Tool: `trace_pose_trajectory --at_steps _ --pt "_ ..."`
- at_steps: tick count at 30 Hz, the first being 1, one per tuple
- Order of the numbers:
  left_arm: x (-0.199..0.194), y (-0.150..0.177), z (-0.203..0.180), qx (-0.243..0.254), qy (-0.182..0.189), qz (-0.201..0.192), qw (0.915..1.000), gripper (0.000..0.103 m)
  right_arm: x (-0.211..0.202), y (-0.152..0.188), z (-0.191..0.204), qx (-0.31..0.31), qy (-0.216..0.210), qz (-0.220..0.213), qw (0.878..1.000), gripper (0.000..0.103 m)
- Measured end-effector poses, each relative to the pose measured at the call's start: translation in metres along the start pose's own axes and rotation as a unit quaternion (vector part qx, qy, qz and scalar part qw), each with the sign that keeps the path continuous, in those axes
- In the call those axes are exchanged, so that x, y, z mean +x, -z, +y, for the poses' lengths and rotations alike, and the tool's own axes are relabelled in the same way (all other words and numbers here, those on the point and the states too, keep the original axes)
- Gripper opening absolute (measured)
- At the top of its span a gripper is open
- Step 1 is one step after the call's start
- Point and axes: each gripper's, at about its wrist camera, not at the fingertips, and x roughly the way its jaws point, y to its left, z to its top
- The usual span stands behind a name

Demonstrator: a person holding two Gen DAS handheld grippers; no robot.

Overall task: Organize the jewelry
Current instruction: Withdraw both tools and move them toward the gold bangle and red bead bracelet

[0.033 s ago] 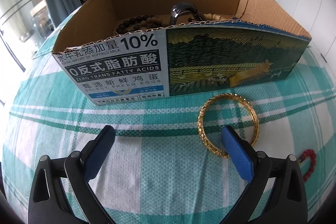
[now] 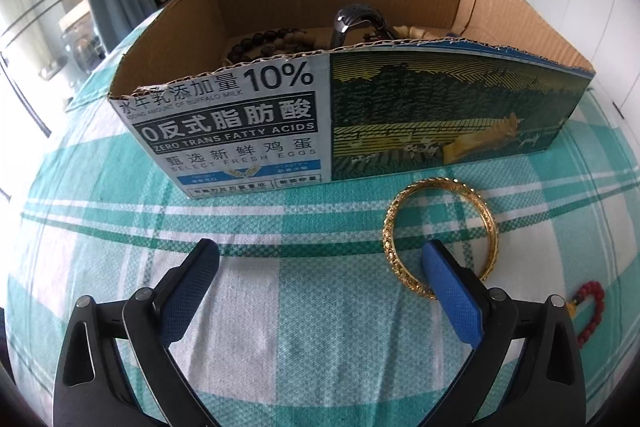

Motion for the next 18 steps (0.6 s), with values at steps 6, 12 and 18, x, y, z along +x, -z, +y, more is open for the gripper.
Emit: trace_pose_trajectory --at_steps 6,12,18 --pt "-0.011 0.020 0.027 -0.011 -0.007 0.003 0.9999 0.102 0.000 0.001 0.002 -0.004 -0.002 0.001 1.000 0.061" --pt "-0.025 0.047 0.056 -0.032 -0.013 0.007 0.9994 0.102 0.004 0.002 0.004 -0.003 -0.004 0.010 1.000 0.061" --pt "-0.035 0.069 0.078 -0.051 -0.012 0.006 0.9986 0.103 0.008 0.003 0.011 -0.015 -0.008 0.019 1.000 0.061"
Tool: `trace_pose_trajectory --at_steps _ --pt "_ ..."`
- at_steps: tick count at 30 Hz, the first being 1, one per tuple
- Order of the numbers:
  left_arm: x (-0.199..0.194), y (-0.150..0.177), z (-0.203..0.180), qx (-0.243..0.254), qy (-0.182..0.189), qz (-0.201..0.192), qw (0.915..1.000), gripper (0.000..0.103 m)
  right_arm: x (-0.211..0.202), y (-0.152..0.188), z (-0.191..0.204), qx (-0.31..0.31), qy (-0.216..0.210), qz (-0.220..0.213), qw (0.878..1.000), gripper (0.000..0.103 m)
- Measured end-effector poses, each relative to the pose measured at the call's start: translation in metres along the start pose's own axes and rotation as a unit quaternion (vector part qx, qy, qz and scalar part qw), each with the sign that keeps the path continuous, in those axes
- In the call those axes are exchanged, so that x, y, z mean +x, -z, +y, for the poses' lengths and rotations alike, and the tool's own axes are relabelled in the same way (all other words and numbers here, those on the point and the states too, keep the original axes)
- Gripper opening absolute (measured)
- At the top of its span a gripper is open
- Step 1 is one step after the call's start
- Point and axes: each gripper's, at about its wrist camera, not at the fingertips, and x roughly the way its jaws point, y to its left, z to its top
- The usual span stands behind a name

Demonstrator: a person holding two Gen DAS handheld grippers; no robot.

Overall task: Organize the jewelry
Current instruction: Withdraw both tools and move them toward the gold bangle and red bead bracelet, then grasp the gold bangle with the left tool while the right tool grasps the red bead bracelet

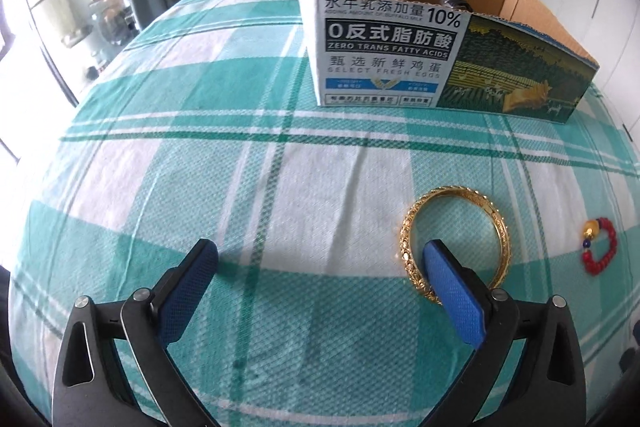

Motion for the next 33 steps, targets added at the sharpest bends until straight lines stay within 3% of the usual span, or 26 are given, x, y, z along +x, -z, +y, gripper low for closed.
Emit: trace_pose_trajectory --at_steps 10,16,19,23,29,33 --pt "-0.008 0.012 0.006 0.002 0.005 0.002 1.0000 0.103 0.001 -0.007 -0.019 0.028 0.000 0.000 1.000 0.061" --pt "0.000 0.001 0.010 0.009 0.010 -0.002 0.9999 0.103 0.008 -0.028 -0.034 0.035 0.006 0.000 0.999 0.061" --pt "0.003 -0.001 0.011 0.017 0.018 -0.002 0.9997 0.101 0.013 -0.048 -0.025 0.026 -0.021 0.005 0.999 0.061" --pt "-0.004 0.007 0.002 0.027 0.027 -0.009 0.9992 0.097 0.035 -0.066 0.015 -0.024 -0.074 0.018 0.997 0.061" --pt "-0.013 0.013 -0.010 0.043 0.040 -0.020 0.9981 0.079 0.097 -0.091 0.052 -0.023 -0.069 0.076 0.994 0.061" --pt "-0.016 0.015 -0.013 0.047 0.043 -0.029 0.9976 0.067 0.117 -0.099 0.068 -0.042 -0.011 0.075 0.996 0.059"
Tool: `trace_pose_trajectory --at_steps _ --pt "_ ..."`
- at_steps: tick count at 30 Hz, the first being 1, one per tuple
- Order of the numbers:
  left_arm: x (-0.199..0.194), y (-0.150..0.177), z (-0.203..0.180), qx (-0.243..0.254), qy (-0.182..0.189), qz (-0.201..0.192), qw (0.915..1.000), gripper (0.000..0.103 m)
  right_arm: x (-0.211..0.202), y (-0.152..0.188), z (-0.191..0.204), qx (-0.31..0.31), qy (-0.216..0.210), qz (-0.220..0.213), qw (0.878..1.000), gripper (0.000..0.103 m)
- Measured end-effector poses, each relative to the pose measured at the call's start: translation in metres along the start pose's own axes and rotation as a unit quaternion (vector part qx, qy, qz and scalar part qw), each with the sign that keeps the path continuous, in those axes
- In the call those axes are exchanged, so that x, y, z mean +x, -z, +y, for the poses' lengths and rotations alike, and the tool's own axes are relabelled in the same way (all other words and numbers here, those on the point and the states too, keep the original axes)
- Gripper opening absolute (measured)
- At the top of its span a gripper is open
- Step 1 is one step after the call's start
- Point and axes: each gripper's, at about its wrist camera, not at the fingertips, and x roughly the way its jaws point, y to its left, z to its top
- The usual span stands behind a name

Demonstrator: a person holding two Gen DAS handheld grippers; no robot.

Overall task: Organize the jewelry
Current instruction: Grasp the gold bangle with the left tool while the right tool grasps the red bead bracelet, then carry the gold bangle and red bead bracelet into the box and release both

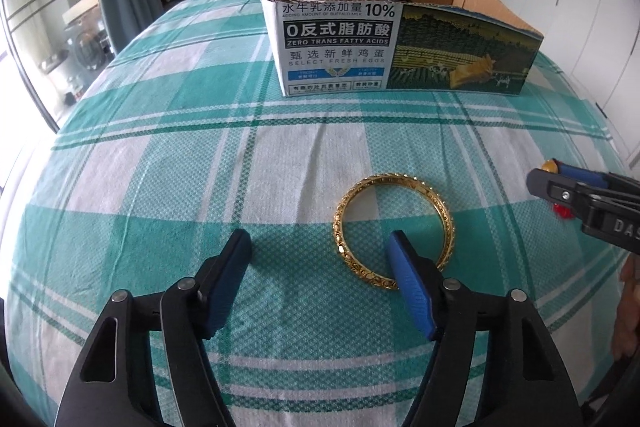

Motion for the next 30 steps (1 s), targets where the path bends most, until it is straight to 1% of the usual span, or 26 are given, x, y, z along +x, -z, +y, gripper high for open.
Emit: trace_pose_trajectory --at_steps 1,3,4,6,7,9,11,16,19,22,25,28,30 --pt "-0.001 0.000 -0.002 0.001 0.001 -0.002 1.0000 0.064 0.002 -0.001 0.003 -0.002 0.016 -0.005 1.000 0.055" --pt "-0.003 0.001 -0.005 0.004 0.002 -0.004 1.0000 0.056 0.003 0.001 0.006 -0.008 0.052 -0.018 0.998 0.034" --pt "-0.004 0.001 -0.006 0.005 0.003 -0.004 1.0000 0.054 0.002 0.002 0.005 -0.004 0.060 -0.024 0.998 0.019" --pt "-0.005 0.001 -0.009 0.009 0.004 -0.005 0.9999 0.040 0.000 0.004 0.000 0.009 0.050 -0.029 0.998 0.018" --pt "-0.005 0.001 -0.009 0.011 0.005 -0.006 0.9999 0.037 -0.002 0.005 -0.002 0.012 0.044 -0.029 0.999 0.018" --pt "-0.005 0.000 -0.011 0.015 0.009 -0.005 0.9998 0.020 -0.009 0.008 -0.006 0.018 0.027 -0.033 0.999 0.018" --pt "-0.005 -0.001 -0.013 0.019 0.010 -0.004 0.9998 0.013 -0.020 0.009 -0.009 0.016 0.019 -0.041 0.999 0.018" --pt "-0.004 -0.003 -0.014 0.022 0.010 -0.002 0.9997 0.008 -0.044 0.003 -0.010 0.005 -0.007 -0.050 0.999 0.018" --pt "-0.003 -0.006 -0.012 0.018 0.022 0.004 0.9996 0.003 -0.058 -0.001 -0.011 0.004 -0.024 -0.054 0.998 0.018" --pt "-0.009 -0.010 -0.006 0.002 0.048 0.007 0.9988 0.003 -0.071 -0.007 -0.015 0.011 -0.050 -0.058 0.997 0.018" --pt "-0.025 -0.021 0.004 -0.018 0.082 0.001 0.9964 0.003 -0.084 -0.015 -0.023 0.028 -0.083 -0.061 0.994 0.018" --pt "-0.047 -0.041 0.015 -0.036 0.119 -0.013 0.9922 0.003 -0.097 -0.032 -0.032 0.037 -0.113 -0.068 0.990 0.018" --pt "-0.063 -0.060 0.022 -0.042 0.134 -0.029 0.9897 0.003 -0.109 -0.047 -0.033 0.039 -0.130 -0.079 0.988 0.018"
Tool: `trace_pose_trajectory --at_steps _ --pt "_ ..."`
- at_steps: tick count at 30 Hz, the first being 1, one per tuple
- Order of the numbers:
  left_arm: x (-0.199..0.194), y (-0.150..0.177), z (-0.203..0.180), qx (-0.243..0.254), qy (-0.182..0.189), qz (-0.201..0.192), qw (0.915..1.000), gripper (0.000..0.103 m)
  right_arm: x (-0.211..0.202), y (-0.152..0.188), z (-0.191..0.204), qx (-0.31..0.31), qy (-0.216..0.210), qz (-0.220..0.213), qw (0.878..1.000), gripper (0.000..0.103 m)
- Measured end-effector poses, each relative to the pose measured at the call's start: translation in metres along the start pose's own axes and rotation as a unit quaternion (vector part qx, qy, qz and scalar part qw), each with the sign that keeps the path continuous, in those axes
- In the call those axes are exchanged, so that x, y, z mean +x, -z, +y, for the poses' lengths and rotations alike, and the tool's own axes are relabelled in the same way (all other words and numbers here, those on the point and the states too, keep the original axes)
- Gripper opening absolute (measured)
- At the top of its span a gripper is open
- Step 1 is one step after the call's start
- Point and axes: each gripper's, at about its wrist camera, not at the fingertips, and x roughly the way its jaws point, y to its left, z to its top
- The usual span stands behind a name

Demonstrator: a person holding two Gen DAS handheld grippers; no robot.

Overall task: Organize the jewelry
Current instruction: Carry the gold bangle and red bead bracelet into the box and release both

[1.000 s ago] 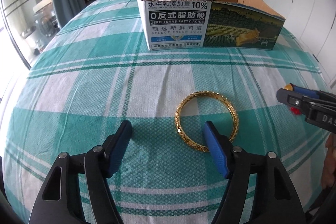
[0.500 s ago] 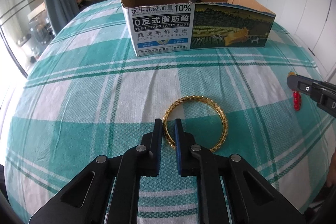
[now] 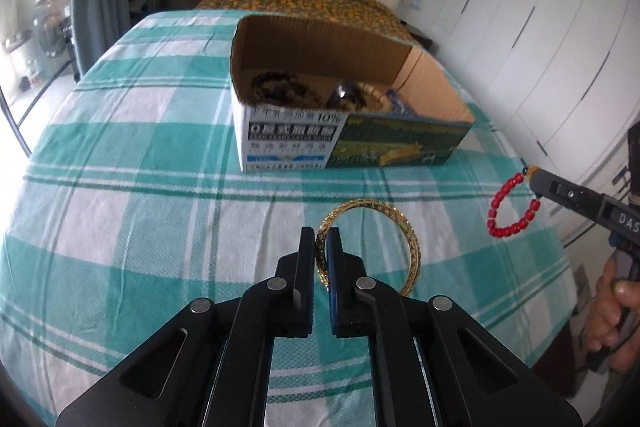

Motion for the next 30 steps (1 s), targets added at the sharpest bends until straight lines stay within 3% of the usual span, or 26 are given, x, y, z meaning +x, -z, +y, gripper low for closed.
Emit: trace_pose_trajectory --at_steps 4,9,15,22,23,24,25,26,27,30 --pt "-0.026 -0.051 -0.001 -0.004 0.020 -0.038 0.9991 0.003 -0.012 -0.044 0.007 -0.007 -0.030 -0.022 0.999 0.018" --pt "-0.015 -0.115 -0.007 0.009 -0.003 -0.070 0.9975 0.003 0.003 -0.099 0.012 -0.029 -0.028 -0.038 0.998 0.018" --pt "0.045 -0.156 -0.008 0.024 -0.030 -0.042 0.9984 0.003 0.065 -0.144 0.005 -0.045 -0.009 0.001 0.999 0.018" --pt "0.105 -0.153 -0.007 0.042 -0.064 0.002 0.9971 0.007 0.148 -0.149 -0.007 -0.030 -0.020 0.066 0.997 0.020" --pt "0.106 -0.151 -0.006 0.042 -0.071 0.003 0.9966 0.015 0.154 -0.149 -0.009 -0.023 -0.025 0.065 0.997 0.020" --pt "0.106 -0.150 -0.005 0.040 -0.074 0.003 0.9965 0.038 0.157 -0.149 -0.010 -0.018 -0.025 0.063 0.998 0.021" --pt "0.103 -0.149 -0.005 0.039 -0.078 -0.002 0.9962 0.052 0.158 -0.149 -0.010 -0.016 -0.025 0.059 0.998 0.030" --pt "0.098 -0.148 -0.004 0.039 -0.087 -0.013 0.9953 0.076 0.155 -0.149 -0.009 -0.015 -0.026 0.051 0.998 0.041" --pt "0.093 -0.147 -0.004 0.043 -0.099 -0.025 0.9939 0.084 0.151 -0.149 -0.008 -0.015 -0.025 0.042 0.999 0.044" --pt "0.079 -0.148 -0.008 0.057 -0.123 -0.044 0.9898 0.092 0.136 -0.149 -0.001 -0.022 -0.010 0.025 0.999 0.053"
